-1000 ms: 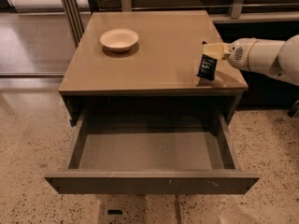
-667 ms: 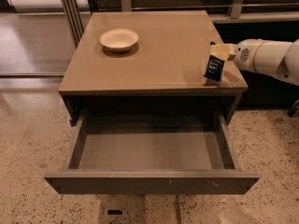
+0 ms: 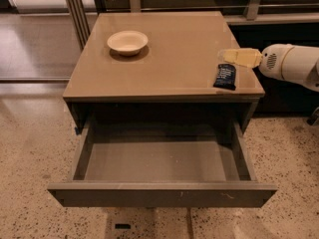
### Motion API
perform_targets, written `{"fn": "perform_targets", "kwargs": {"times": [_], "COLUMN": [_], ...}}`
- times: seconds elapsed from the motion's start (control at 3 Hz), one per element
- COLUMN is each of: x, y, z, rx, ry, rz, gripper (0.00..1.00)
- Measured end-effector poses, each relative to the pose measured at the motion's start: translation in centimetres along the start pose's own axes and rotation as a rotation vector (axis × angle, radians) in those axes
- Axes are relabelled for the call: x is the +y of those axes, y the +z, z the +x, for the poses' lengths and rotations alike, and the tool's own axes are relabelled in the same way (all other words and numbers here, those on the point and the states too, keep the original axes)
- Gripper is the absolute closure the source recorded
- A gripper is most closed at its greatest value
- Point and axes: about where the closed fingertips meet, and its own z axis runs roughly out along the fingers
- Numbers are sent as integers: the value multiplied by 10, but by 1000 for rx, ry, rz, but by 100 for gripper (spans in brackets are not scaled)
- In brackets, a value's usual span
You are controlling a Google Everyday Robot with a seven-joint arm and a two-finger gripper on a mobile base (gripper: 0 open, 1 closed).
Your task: Pick rxbar blueberry from top drawer and place on counter
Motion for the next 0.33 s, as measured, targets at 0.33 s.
{"fn": "perform_targets", "kwargs": {"times": [0.33], "x": [0], "y": [0], "z": [0], "rx": [0], "ry": [0], "rz": [0], "gripper": [0]}}
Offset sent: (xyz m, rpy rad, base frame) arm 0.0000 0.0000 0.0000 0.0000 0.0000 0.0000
